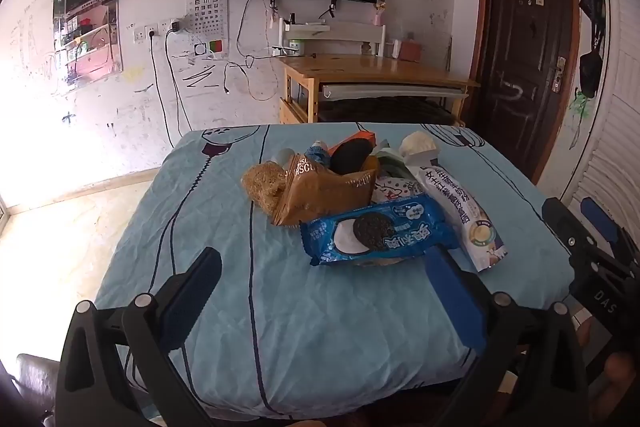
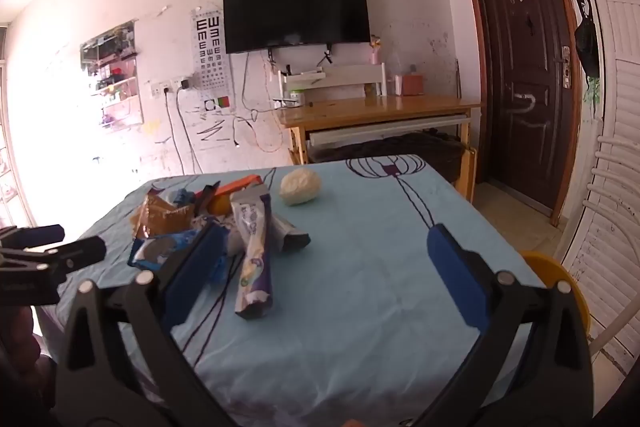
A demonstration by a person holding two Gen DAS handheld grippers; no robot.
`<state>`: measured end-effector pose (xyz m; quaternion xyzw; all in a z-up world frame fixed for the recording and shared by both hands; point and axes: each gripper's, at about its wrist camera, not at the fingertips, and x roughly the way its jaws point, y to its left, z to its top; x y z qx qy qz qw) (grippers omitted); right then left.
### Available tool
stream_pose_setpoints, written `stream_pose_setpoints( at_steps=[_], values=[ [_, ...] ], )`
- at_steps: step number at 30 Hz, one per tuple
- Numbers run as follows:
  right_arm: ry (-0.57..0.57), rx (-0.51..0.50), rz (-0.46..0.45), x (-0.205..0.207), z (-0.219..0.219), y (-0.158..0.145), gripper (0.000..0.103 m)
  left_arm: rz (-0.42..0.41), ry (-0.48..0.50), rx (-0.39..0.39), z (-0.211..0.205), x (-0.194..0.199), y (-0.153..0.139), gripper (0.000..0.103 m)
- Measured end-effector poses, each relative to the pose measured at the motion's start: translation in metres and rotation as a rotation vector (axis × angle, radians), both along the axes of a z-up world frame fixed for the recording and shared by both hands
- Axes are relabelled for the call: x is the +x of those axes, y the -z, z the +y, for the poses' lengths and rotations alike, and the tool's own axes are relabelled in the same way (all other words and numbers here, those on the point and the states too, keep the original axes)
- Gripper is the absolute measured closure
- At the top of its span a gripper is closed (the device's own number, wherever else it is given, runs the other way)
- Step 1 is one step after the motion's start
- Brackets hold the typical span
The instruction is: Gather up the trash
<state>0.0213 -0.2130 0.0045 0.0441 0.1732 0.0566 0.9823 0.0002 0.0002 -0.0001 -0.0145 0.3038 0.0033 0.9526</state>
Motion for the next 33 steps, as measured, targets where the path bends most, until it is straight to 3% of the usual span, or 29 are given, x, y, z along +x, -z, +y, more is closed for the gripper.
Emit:
stream_pose_setpoints(
  at_steps=[33],
  values=[
    [-0.007,0.000,0.000,-0.0017,0.0031,-0.0011,0.004,0.008,0.002,-0.013,0.0018,0.0025,0.0065,0.006]
  ],
)
